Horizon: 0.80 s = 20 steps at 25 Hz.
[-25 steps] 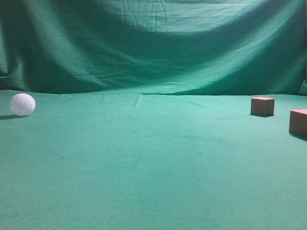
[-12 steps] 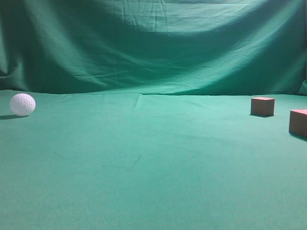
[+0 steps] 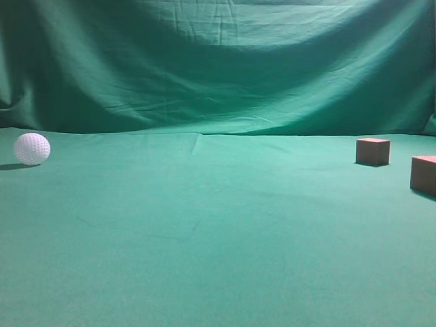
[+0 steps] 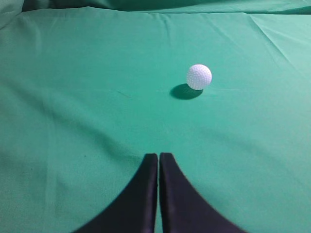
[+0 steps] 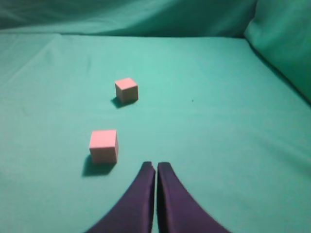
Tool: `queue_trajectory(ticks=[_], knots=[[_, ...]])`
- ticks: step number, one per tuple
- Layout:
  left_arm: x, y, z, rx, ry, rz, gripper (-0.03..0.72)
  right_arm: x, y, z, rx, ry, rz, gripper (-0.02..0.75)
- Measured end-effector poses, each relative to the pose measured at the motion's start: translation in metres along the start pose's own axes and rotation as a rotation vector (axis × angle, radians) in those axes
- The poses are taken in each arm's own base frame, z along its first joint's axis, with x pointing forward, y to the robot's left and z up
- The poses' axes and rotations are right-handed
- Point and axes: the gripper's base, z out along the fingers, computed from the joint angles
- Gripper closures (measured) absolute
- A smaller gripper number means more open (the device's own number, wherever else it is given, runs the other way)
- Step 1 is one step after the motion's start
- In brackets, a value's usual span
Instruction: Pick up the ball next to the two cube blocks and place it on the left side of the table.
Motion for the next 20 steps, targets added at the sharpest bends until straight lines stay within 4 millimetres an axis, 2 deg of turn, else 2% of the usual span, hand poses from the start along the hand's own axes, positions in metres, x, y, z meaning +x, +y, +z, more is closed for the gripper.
queue_trajectory(ticks=[20], knots=[[0.0000, 0.0000, 0.0000, 0.000, 0.000, 0.000, 0.688, 0.0009, 0.0000, 0.0002, 0.000, 0.006, 0.017, 0.738]])
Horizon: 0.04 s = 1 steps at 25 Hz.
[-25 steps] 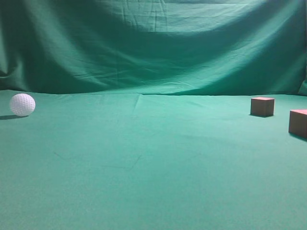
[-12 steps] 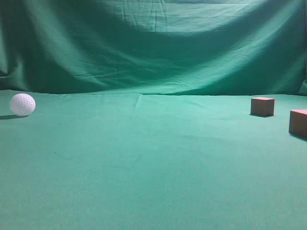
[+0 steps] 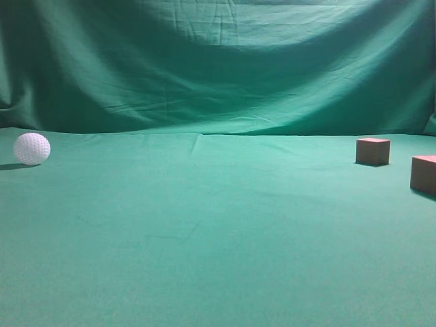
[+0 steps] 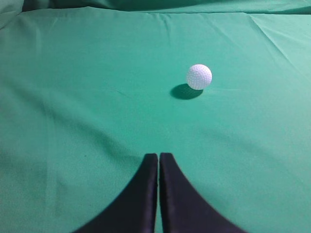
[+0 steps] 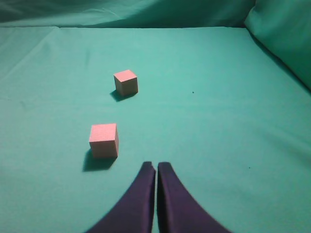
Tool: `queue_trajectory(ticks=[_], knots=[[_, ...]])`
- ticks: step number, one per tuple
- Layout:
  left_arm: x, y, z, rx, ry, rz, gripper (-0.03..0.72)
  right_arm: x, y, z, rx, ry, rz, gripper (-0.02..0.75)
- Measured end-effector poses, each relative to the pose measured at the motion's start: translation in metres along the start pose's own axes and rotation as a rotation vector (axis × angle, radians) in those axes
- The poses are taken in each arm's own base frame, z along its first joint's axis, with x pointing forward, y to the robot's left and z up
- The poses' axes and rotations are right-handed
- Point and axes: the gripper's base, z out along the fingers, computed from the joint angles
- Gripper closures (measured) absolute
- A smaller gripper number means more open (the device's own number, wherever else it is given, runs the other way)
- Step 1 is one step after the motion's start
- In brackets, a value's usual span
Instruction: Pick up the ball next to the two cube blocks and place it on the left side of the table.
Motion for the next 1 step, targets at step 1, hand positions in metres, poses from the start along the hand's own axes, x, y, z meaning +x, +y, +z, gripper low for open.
queue_trajectory(ticks=[1], knots=[[0.0000, 0.0000, 0.0000, 0.000, 0.000, 0.000, 0.688, 0.0000, 0.0000, 0.0000, 0.000, 0.000, 0.000, 0.738]])
